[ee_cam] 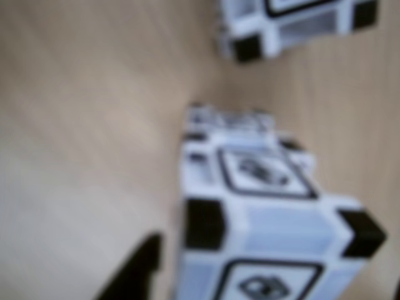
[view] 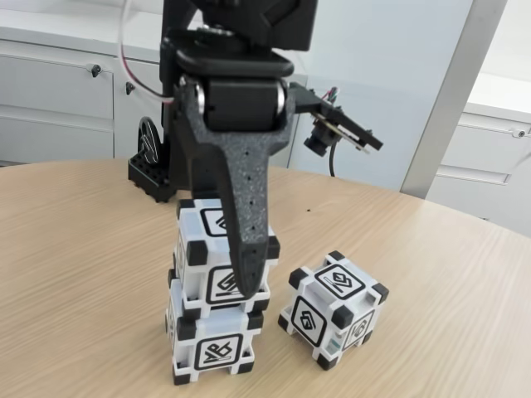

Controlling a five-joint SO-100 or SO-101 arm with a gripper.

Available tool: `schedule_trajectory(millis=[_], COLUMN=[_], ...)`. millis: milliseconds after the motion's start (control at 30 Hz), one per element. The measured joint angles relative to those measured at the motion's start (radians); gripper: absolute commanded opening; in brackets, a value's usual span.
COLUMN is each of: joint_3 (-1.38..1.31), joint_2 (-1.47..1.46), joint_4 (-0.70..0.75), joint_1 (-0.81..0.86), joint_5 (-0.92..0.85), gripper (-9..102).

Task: Stack cubes from left to right.

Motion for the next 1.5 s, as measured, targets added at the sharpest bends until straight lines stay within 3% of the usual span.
schedule_trajectory(millis=[367,500,900,1167,1500], joint_3=[0.000,0.000,0.064,0.158,0.158], joint_2=[0.377,0.440,0.443,0.396,0.138], joint_4=[0.015,0.015,0.000,-0.005,-0.009], joint_1=[-0.008,-0.135,-0.483,-0.522,-0.505], joint_5=[-0.020,-0.038,-0.005,0.009,0.011], gripper=[35,35,42,40,40])
